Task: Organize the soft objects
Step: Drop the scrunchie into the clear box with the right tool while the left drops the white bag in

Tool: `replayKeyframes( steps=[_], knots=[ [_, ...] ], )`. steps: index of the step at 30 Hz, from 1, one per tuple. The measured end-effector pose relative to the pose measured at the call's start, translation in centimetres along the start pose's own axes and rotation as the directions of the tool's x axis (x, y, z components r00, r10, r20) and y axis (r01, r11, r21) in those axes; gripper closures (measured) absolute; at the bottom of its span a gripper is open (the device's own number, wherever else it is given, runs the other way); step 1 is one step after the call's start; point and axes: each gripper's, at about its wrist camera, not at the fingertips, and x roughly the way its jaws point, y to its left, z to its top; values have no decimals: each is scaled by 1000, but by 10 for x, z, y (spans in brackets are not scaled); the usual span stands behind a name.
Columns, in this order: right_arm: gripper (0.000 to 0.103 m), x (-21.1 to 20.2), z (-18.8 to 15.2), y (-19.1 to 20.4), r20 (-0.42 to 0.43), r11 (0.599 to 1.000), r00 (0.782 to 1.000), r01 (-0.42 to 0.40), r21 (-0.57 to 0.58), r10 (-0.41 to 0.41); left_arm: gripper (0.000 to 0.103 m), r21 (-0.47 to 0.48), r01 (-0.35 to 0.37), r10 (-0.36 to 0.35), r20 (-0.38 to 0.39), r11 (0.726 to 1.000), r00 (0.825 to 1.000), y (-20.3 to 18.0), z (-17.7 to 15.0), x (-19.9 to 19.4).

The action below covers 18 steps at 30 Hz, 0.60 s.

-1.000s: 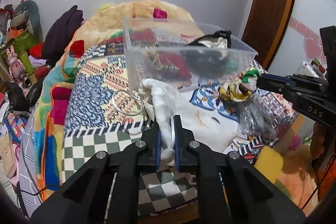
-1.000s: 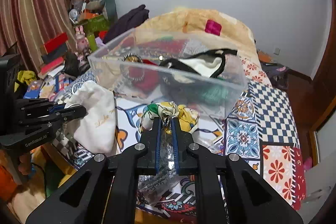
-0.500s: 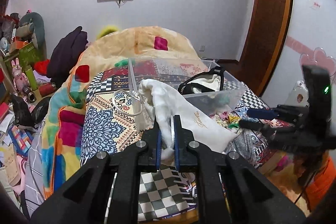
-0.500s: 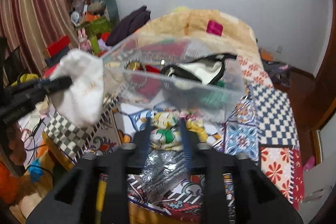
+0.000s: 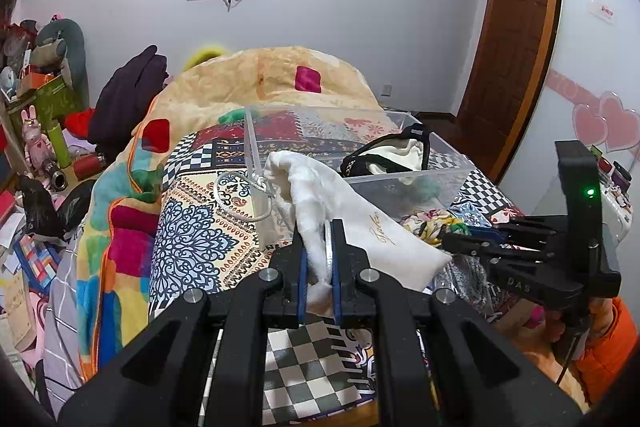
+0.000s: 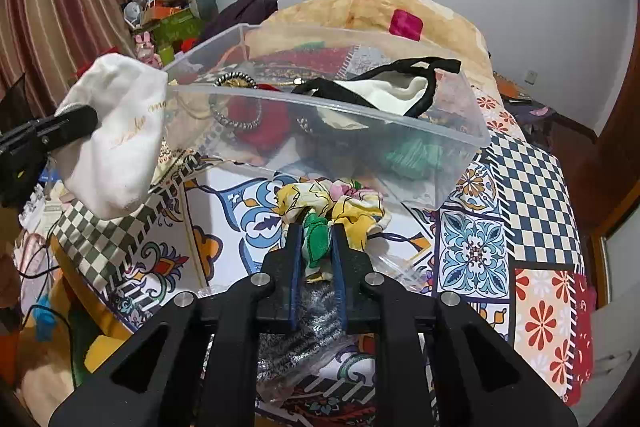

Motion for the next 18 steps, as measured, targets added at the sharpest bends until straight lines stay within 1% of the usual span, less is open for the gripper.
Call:
replayKeyframes(
  steps=[3, 8, 12, 15, 18],
  knots=[
    [92, -9, 2, -1, 27, 1000, 1000, 6, 3, -6, 94, -3, -6, 6, 8, 1000, 1000, 1, 2, -1],
    [92, -42, 13, -3, 120, 1000, 993, -2, 8, 1, 94, -7, -11, 11, 43, 1000, 999, 1, 17, -3],
    [92, -73, 29, -6, 218, 1000, 976, -4, 19, 0, 94, -10, -18, 19, 87, 1000, 996, -1, 35, -3],
    [92, -85, 43, -5, 275, 1000, 961, 4, 18, -9, 94, -12, -28, 29, 115, 1000, 993, -2, 49, 0],
    [92, -85, 58, -3, 305, 1000, 952, 17, 12, -19, 94, -14, -42, 44, 132, 999, 990, -3, 62, 7]
  ],
)
